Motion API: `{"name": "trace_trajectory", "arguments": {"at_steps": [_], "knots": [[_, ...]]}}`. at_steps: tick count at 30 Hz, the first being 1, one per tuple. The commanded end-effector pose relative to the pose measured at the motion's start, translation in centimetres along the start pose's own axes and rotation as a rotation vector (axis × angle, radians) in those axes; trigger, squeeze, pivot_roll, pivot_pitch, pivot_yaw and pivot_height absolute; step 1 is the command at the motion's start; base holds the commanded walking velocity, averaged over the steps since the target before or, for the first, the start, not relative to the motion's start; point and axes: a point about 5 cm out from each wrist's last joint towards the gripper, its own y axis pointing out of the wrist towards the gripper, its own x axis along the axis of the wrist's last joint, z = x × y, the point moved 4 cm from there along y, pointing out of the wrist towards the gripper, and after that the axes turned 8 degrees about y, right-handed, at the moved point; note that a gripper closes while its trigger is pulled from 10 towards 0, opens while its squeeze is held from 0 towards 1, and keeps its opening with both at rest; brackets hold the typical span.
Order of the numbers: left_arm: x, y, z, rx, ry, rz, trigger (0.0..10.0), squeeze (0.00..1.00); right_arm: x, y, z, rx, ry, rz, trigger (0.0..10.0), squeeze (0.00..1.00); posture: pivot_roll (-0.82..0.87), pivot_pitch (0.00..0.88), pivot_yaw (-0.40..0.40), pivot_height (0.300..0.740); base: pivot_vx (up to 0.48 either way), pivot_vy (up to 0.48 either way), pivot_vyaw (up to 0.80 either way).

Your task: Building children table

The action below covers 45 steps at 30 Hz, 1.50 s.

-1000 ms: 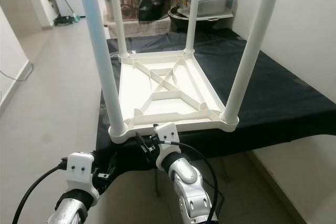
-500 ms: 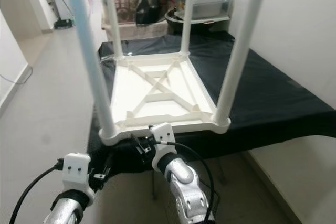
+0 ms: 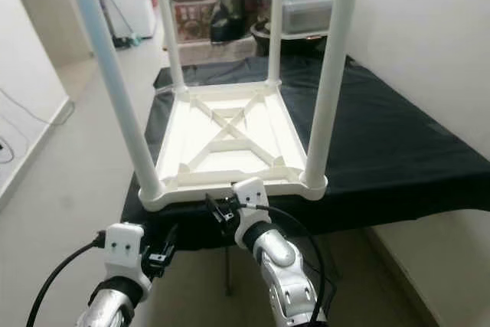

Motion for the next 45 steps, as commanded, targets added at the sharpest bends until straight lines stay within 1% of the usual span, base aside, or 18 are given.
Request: {"name": "trace_trajectory", "arguments": {"at_steps": [1,7,9,10,13,14,15,17,18,19,22,23,24,27,33,37,40,45], "knots": [[-0.4,0.0,0.4,0.014,0.014,0.017,10.0,0.0,0.3,0.2,0.6,0.026,0.015,-0.009,10.0,0.0,-0.06,0.0,0.024,0.74,0.0,0.0,0.0],[-0.4,0.1,0.4,0.009,0.019,0.018,10.0,0.0,0.2,0.3,0.8,0.043,0.036,-0.006,10.0,0.0,-0.06,0.0,0.023,0.74,0.0,0.0,0.0],[-0.5,0.2,0.5,0.013,0.023,0.019,10.0,0.0,0.4,0.4,1.5,0.121,0.044,-0.007,10.0,0.0,-0.06,0.0,0.022,0.74,0.0,0.0,0.0],[-0.5,0.2,0.5,0.013,0.023,0.019,10.0,0.0,0.4,0.4,1.5,0.121,0.044,-0.007,10.0,0.0,-0.06,0.0,0.022,0.74,0.0,0.0,0.0],[0.2,0.0,0.8,0.029,0.023,-0.015,10.0,0.0,1.6,-0.2,0.4,0.121,0.011,-0.065,10.0,0.0,-0.05,0.0,0.024,0.74,0.0,0.0,0.0],[0.2,0.0,0.8,0.029,0.023,-0.015,10.0,0.0,1.6,-0.2,0.4,0.121,0.011,-0.065,10.0,0.0,-0.05,0.0,0.024,0.74,0.0,0.0,0.0],[0.8,-0.2,1.0,0.034,0.021,-0.048,10.0,0.0,1.7,-0.6,0.2,0.116,0.001,-0.073,10.0,0.0,-0.06,0.0,0.025,0.74,0.0,0.0,0.0],[1.7,-0.9,1.3,0.033,0.053,-0.098,10.0,0.0,2.1,-1.6,-0.1,0.114,0.003,-0.087,10.0,0.0,-0.06,0.0,0.025,0.74,0.0,0.0,0.0],[1.7,-0.9,1.3,0.033,0.053,-0.098,10.0,0.0,2.1,-1.6,-0.1,0.114,0.003,-0.087,10.0,0.0,-0.06,0.0,0.025,0.74,0.0,0.0,0.0],[1.9,-1.4,1.4,0.029,0.076,-0.104,10.0,0.0,2.3,-2.2,-0.2,0.108,-0.004,-0.089,10.0,0.0,-0.05,0.0,0.035,0.74,0.0,0.0,0.0],[1.9,-1.7,1.4,0.026,0.09,-0.103,10.0,0.0,2.4,-2.6,-0.3,0.104,-0.007,-0.09,10.0,0.0,-0.04,0.0,0.033,0.74,0.0,0.0,0.0],[1.8,-2.0,1.4,0.026,0.094,-0.1,10.0,0.0,2.6,-3.0,-0.6,0.082,-0.015,-0.095,10.0,0.0,-0.03,0.0,0.035,0.74,0.0,0.0,0.0],[1.3,-2.4,1.3,0.026,0.11,-0.086,10.0,0.0,3.0,-3.4,-1.6,0.013,-0.028,-0.115,10.0,0.0,-0.03,0.0,0.029,0.74,0.0,0.0,0.0],[1.2,-2.2,1.3,0.031,0.135,-0.08,10.0,0.0,3.1,-3.4,-2.0,-0.011,-0.014,-0.125,10.0,0.0,-0.03,0.0,0.024,0.74,0.0,0.0,0.0],[1.0,-1.8,1.5,0.028,0.156,-0.081,10.0,0.0,2.8,-3.2,-1.8,0.006,-0.015,-0.113,10.0,0.0,-0.03,0.0,0.027,0.74,0.0,-0.269,0.0],[0.9,-1.8,1.6,0.026,0.149,-0.074,10.0,0.0,2.7,-3.2,-1.7,0.01,-0.016,-0.108,10.0,0.0,-0.03,0.0,0.027,0.74,0.0,-0.48,0.0],[0.6,-1.8,1.7,0.035,0.138,-0.059,10.0,0.0,2.5,-3.4,-2.3,0.015,-0.032,-0.091,10.0,0.0,-0.03,0.0,0.022,0.74,0.0,-0.48,0.0],[0.5,-1.7,1.6,0.034,0.129,-0.054,10.0,0.0,2.5,-3.2,-2.2,0.025,-0.04,-0.093,10.0,0.0,-0.03,0.0,0.024,0.74,0.0,-0.384,0.0]]}}
